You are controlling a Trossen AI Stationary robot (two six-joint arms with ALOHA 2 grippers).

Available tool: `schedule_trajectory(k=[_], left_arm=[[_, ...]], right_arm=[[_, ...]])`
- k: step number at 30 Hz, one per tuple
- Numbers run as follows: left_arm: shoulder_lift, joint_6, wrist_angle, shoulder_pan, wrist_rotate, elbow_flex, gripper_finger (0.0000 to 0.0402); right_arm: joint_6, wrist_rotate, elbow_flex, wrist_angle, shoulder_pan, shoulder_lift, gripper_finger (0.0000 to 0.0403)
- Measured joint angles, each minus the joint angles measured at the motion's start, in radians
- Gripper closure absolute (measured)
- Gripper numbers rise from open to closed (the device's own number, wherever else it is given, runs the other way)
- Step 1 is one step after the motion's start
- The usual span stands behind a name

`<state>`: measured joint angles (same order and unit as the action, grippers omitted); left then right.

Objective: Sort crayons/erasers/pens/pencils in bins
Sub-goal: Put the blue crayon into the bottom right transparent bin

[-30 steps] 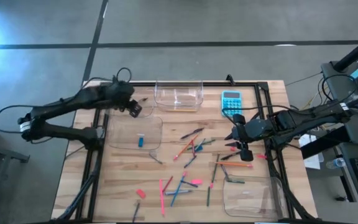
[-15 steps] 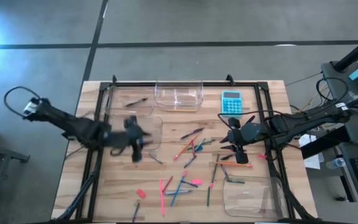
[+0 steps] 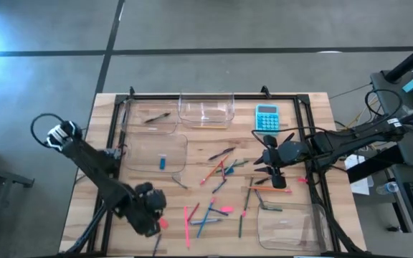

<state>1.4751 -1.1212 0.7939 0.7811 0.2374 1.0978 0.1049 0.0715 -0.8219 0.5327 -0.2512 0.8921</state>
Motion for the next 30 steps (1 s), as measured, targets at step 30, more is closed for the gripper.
schedule_trajectory(k=[30], left_arm=[[0.202,-0.651,-0.048,0.098,-0.148,0.137,0.0314]], right_arm=[[-0.106,-0.027,-0.113,0.210,0.000,-0.054,0.0303]])
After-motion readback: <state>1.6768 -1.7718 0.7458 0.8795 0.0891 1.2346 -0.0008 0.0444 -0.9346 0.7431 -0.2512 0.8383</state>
